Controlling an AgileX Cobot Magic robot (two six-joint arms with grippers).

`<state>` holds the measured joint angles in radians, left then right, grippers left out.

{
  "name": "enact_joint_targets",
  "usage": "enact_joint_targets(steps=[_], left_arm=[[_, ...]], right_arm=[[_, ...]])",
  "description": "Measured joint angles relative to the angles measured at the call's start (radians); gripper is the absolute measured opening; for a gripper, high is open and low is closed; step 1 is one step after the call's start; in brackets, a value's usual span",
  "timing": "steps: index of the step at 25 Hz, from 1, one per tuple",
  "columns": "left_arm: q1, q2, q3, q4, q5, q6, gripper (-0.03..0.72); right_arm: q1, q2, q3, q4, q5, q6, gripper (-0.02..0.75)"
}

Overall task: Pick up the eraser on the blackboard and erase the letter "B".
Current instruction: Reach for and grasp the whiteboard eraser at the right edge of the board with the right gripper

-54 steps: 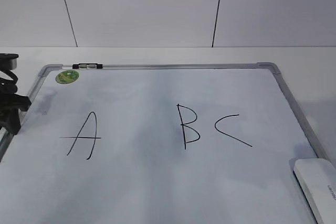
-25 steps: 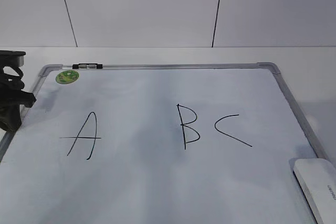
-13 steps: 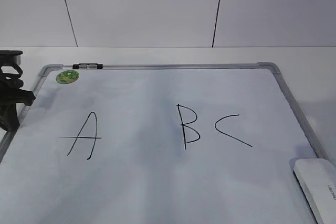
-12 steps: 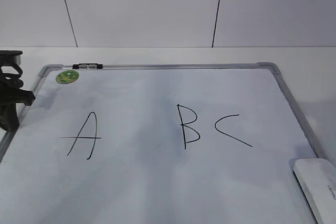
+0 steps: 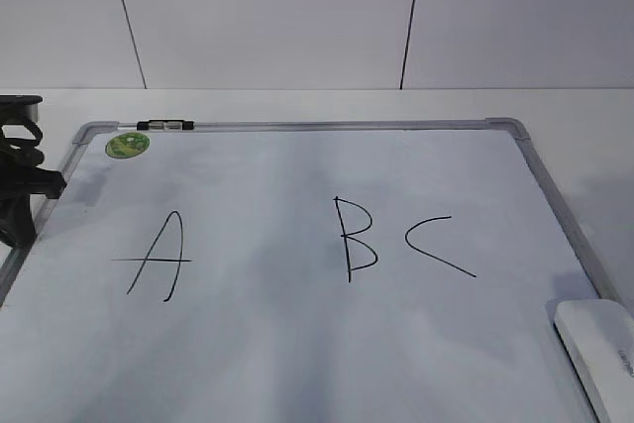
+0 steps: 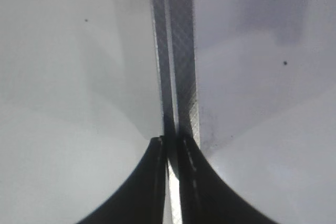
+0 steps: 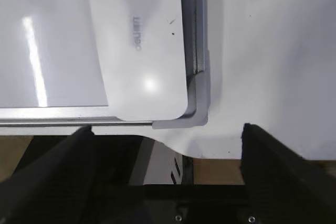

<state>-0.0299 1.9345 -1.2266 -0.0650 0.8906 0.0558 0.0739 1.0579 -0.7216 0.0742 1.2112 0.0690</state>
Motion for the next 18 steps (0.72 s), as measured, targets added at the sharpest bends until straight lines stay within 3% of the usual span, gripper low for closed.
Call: enact_joint_targets(steps=[8,18], left_arm=[[0.000,0.000,0.000,0.000,0.000,0.000,0.020],[0.000,0.000,0.000,-0.001,0.000,0.000,0.020]], right_arm=[[0.000,0.123,0.000,0.000,-0.126,-0.014,0.679],[0.000,0.294,-0.004,0.032,-0.173,-0.101,0.679]])
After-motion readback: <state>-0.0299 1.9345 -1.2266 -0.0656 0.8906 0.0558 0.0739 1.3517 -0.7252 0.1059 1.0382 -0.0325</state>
